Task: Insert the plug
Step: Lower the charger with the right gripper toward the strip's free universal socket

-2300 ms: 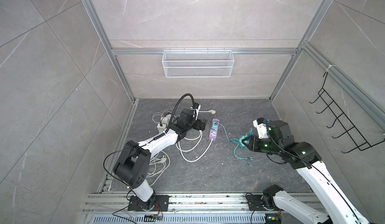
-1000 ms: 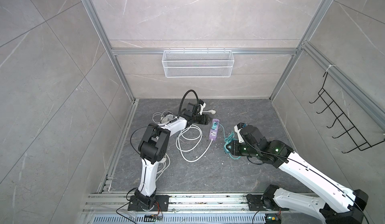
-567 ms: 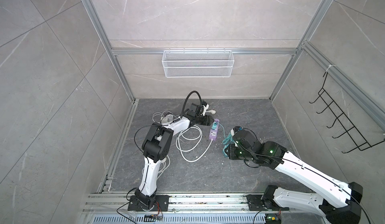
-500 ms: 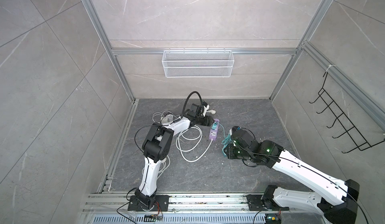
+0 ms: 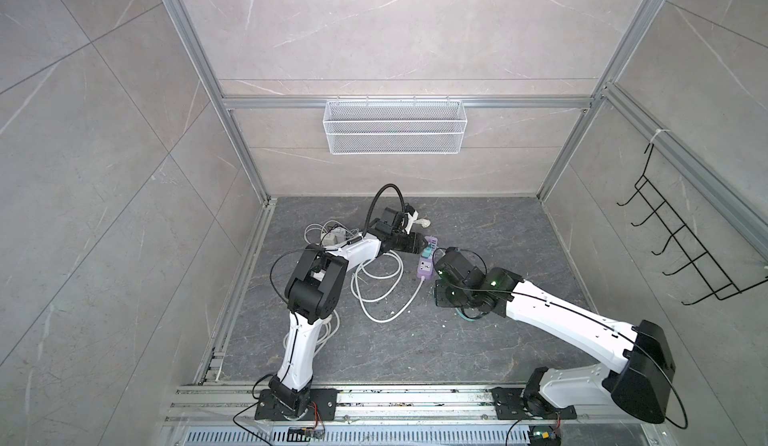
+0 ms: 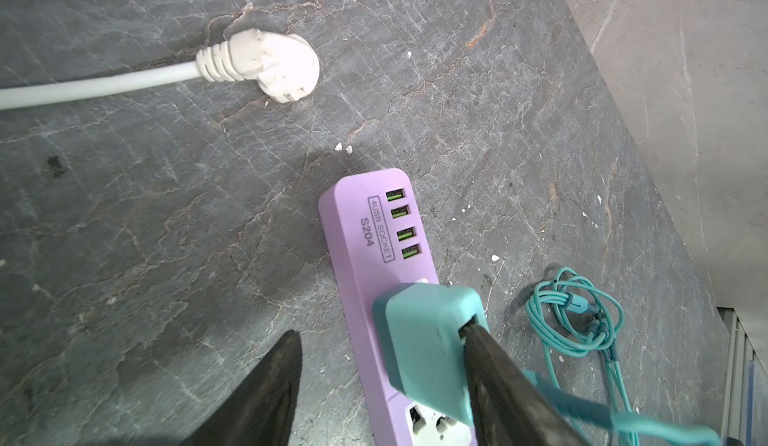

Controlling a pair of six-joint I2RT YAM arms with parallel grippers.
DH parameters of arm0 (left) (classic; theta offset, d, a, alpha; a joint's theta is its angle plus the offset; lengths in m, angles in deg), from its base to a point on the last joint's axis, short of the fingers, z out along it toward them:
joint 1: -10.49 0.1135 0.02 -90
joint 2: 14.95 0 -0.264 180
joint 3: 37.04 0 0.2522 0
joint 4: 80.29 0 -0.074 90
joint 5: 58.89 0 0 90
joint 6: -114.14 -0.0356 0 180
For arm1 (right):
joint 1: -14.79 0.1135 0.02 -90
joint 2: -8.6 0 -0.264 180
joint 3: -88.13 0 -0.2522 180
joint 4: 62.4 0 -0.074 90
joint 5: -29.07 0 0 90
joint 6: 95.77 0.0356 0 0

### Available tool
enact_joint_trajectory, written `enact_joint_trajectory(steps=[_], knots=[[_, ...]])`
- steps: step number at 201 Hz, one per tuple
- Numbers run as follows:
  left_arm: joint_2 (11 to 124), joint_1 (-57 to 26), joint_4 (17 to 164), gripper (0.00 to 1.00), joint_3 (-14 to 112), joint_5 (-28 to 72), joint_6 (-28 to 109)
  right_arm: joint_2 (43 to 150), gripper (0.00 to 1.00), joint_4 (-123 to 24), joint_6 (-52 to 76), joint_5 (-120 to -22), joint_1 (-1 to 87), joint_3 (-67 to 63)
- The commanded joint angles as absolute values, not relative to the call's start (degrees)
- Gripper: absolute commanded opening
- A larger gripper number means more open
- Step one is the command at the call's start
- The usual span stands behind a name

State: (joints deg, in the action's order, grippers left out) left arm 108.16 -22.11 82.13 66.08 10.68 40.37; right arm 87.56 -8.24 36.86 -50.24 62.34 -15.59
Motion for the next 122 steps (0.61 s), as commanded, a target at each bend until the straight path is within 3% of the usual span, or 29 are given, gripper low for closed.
enact_joint_trajectory(steps=[1,122], knots=[[110.0,-21.9,79.3,0.63,66.4,12.7,39.2,89.7,0.05,-8.4,36.4,-47.4,61.4,-12.9],[111.6,-20.9,78.7,0.59,65.3,11.8,39.3,96.5,0.05,-14.6,34.8,-49.1,57.0,-12.4]])
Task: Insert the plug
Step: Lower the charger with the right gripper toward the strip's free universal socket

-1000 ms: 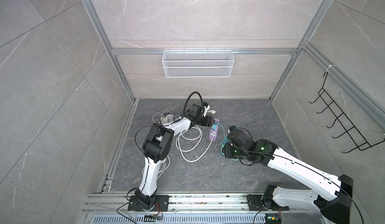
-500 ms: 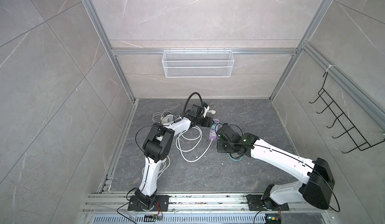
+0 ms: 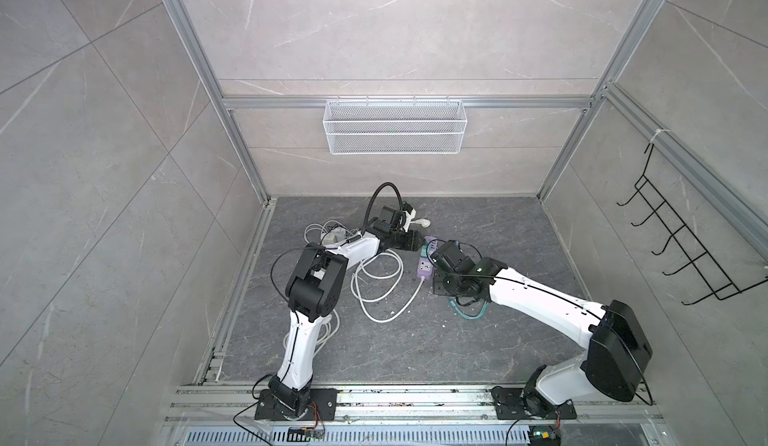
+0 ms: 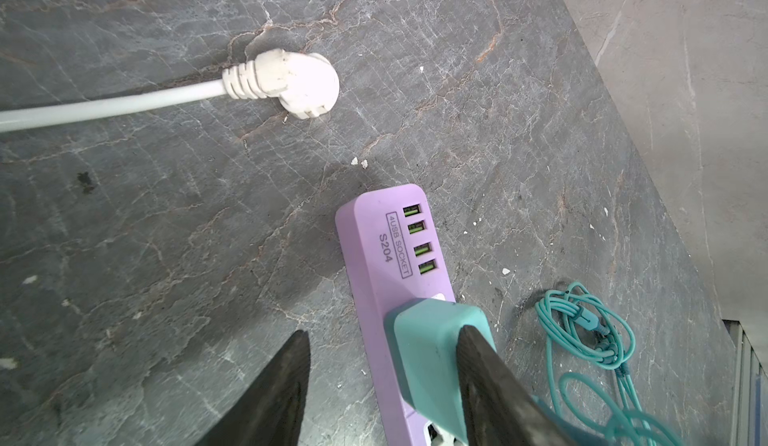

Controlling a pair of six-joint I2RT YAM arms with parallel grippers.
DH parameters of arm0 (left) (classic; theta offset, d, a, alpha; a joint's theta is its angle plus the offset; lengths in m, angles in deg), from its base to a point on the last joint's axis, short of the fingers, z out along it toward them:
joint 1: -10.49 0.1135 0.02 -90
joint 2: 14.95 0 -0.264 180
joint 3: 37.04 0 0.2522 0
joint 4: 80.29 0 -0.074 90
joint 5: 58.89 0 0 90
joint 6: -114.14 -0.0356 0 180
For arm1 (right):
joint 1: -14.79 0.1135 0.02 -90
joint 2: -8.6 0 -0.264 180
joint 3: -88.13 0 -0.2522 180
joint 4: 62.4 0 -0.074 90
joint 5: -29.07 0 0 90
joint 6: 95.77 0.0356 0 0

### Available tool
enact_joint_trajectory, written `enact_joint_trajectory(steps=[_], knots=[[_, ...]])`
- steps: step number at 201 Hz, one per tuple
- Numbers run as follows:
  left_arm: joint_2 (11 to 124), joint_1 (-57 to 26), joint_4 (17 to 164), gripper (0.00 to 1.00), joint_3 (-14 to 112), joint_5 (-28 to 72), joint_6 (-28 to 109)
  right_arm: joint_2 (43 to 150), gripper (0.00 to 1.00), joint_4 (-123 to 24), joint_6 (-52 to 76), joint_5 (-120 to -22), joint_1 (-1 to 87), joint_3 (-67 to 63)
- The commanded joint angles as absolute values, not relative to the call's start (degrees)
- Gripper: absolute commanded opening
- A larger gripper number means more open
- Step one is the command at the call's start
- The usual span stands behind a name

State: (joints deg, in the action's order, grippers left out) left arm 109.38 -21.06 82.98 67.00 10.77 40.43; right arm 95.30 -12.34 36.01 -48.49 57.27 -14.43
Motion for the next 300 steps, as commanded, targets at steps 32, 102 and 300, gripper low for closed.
enact_joint_trajectory(steps=[32,102,300], knots=[[111.6,-20.8,78.0,0.6,65.1,12.1,39.2,99.5,0.05,-17.2,33.7,-50.9,56.2,-11.1],[106.3,-20.1,78.5,0.79,61.7,14.0,38.5,106.3,0.04,-21.1,30.1,-50.8,50.8,-8.1],[100.0,-19.0,81.4,0.83,60.2,3.8,41.1,106.2,0.03,-28.4,23.7,-57.8,48.4,-6.9]])
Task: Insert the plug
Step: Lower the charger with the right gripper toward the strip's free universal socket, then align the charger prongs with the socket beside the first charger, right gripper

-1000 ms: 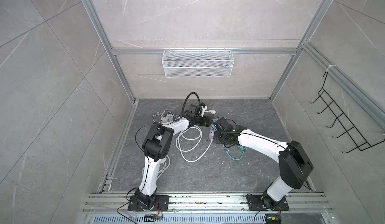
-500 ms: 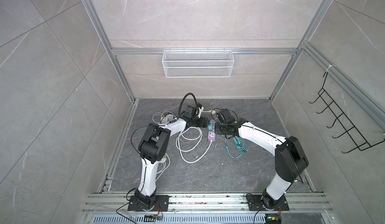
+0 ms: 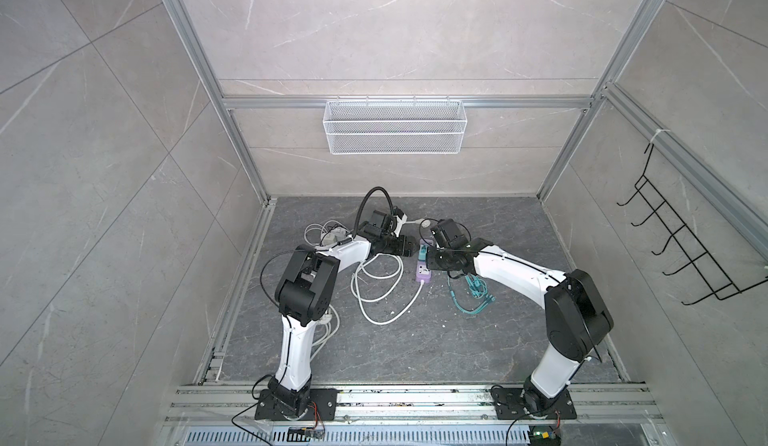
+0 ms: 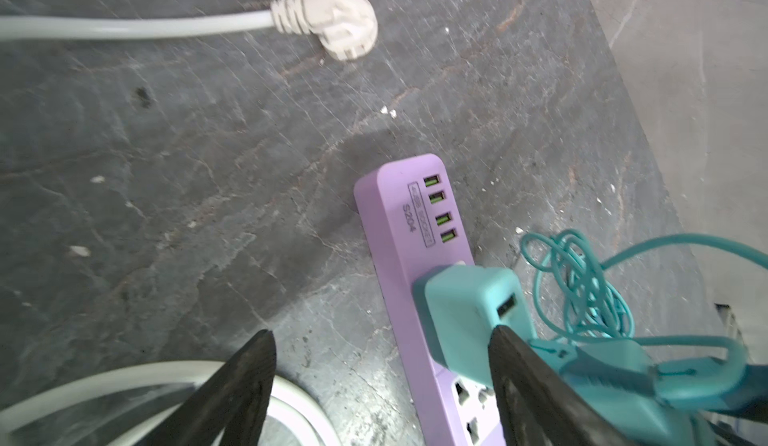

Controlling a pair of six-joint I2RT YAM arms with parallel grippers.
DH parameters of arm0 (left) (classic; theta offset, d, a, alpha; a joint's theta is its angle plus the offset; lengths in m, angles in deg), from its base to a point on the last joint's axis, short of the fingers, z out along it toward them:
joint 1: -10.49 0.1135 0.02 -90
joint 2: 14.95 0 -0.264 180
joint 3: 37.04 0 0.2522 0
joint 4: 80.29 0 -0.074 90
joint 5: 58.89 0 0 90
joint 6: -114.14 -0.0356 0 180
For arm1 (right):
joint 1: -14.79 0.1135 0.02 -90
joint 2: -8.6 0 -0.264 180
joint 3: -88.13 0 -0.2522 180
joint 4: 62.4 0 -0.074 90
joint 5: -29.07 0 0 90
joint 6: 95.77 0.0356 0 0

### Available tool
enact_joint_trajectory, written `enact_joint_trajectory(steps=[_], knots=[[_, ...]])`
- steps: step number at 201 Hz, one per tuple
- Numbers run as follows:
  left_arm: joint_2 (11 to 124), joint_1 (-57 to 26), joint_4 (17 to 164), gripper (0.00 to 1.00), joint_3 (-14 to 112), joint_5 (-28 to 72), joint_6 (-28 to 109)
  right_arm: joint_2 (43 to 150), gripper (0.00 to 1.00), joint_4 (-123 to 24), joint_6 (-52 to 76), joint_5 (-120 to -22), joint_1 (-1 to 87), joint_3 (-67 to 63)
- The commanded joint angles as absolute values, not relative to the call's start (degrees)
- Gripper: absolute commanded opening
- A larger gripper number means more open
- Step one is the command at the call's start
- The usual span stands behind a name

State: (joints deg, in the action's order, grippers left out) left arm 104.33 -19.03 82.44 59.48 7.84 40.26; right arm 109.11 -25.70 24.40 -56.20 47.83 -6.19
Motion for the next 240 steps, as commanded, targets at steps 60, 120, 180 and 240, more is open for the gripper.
enact_joint_trajectory(steps=[60,120,180,240], knots=[[98.3,-17.9,79.8,0.84,58.8,9.0,42.7,107.0,0.02,-29.1,25.6,-54.3,49.5,-7.2],[93.1,-12.5,78.0,0.84,53.9,9.1,46.0,108.3,0.03,-32.0,27.6,-48.5,53.0,-8.3],[91.2,-11.0,79.9,0.85,50.6,9.7,45.9,109.5,0.02,-32.2,29.9,-43.5,53.9,-9.0],[90.5,-10.8,79.6,0.85,50.4,9.9,44.6,111.8,0.03,-33.4,31.6,-43.3,54.4,-8.7]])
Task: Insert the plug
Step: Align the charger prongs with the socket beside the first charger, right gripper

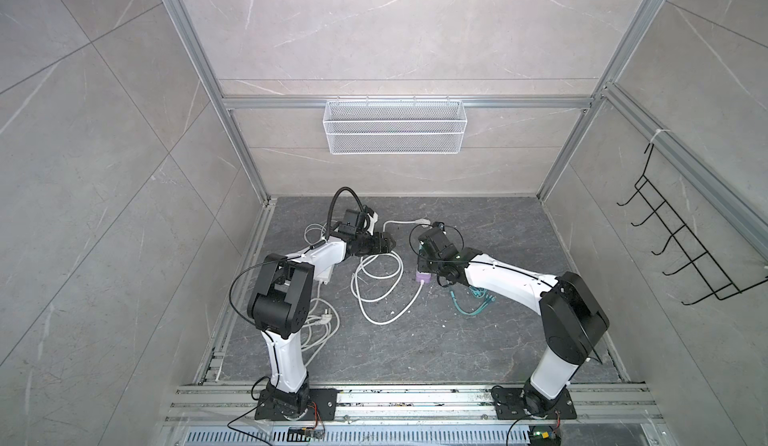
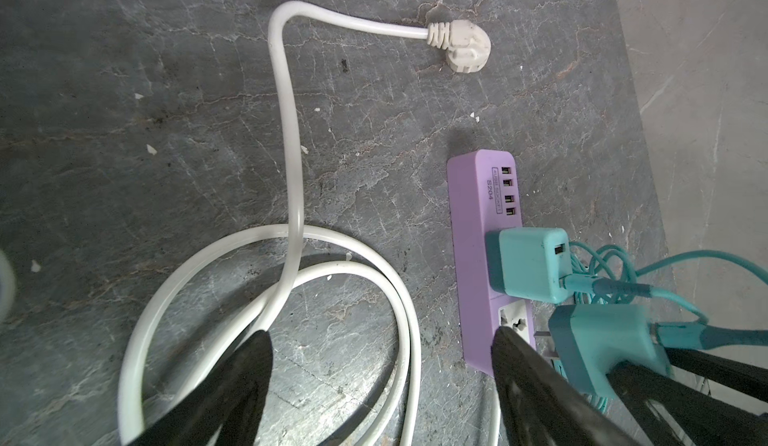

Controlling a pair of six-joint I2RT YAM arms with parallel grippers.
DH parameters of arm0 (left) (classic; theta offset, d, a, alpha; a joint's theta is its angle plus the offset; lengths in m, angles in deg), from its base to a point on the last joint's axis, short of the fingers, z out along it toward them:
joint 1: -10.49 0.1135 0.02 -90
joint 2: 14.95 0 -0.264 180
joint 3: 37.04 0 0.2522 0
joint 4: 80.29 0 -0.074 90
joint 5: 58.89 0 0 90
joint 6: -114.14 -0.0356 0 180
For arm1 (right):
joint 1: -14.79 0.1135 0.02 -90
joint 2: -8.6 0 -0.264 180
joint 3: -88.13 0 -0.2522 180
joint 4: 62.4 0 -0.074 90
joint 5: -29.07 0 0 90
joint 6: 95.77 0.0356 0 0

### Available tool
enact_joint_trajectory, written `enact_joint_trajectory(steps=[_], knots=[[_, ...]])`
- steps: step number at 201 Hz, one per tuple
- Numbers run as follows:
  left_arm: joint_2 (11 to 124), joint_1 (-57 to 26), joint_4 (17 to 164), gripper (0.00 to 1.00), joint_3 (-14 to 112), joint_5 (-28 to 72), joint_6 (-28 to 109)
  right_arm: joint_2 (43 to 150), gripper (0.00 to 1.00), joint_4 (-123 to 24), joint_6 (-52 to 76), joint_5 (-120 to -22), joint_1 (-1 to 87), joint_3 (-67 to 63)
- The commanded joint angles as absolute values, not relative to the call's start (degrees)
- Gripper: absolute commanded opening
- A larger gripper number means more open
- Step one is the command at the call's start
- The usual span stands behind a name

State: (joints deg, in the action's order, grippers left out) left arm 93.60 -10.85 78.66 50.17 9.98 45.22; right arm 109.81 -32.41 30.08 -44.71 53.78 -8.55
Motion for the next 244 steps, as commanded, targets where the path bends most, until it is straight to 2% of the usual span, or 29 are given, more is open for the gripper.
enact_joint_trajectory(steps=[1,244], knots=[[90.5,-10.8,79.6,0.85,50.4,9.9,44.6,111.8,0.03,-33.4,31.6,-43.3,54.4,-8.7],[88.7,-10.7,80.8,0.85,49.1,8.9,43.6,115.5,0.04,-35.1,38.4,-38.1,56.4,-10.1]])
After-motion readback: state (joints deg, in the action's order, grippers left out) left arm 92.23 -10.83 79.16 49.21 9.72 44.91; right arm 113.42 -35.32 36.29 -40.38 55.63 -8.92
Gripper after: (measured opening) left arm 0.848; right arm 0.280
